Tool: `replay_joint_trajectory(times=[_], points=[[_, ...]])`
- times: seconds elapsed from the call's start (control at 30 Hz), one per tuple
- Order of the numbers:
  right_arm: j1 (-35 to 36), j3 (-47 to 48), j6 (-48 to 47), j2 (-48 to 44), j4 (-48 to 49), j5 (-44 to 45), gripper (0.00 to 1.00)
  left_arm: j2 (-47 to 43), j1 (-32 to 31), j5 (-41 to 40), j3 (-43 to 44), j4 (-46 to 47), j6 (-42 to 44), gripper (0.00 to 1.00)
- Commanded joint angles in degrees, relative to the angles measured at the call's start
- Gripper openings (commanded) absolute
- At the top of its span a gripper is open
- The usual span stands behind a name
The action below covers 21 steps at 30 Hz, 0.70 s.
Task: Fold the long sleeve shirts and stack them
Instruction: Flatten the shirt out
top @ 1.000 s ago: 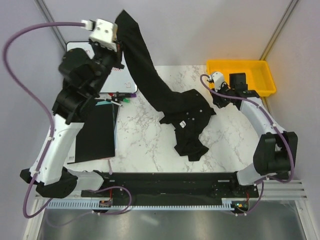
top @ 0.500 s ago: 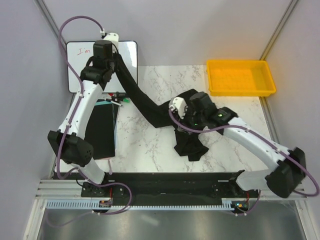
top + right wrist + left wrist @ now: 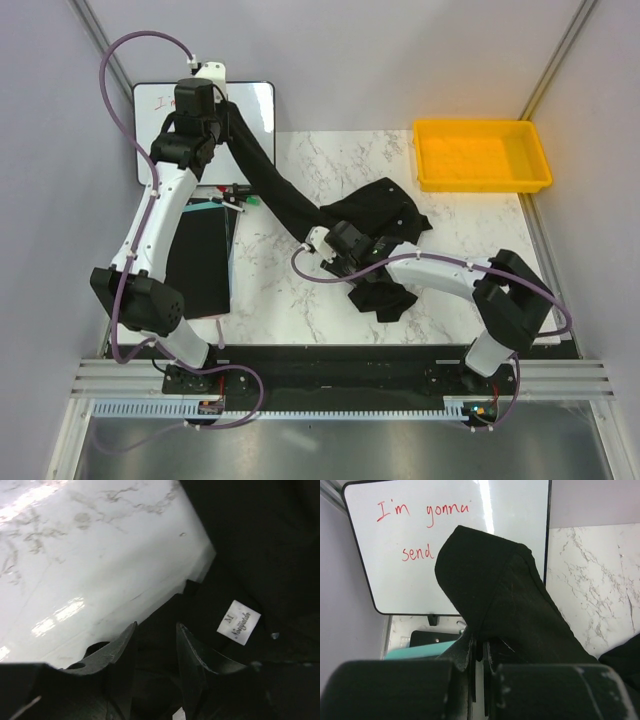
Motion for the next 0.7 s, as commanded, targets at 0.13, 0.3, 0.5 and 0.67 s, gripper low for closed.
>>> replay_joint_trajectory(times=[0.13, 0.3, 0.5, 0.67], points=[[0.9, 1.52, -3.18, 6.19, 9.08, 14.94, 0.44, -4.15, 0.57, 1.75, -2.38, 1.85, -1.69, 0.02], [0.81, 0.82, -5.65, 7.96, 13.13, 21.26, 0.47, -4.24, 1.09, 2.71, -2.73, 2.03, -1.6, 0.02], [0.72, 2.04, -4.24, 6.38, 14.19, 22.6, 0.38, -4.68, 1.27, 3.42, -3.52, 2.29, -1.34, 0.02], [-1.91, 5.02, -5.03, 2.87, 11.03, 19.0, 0.0, -4.5, 2.06, 3.77, -3.26, 2.73, -0.55, 0.02]])
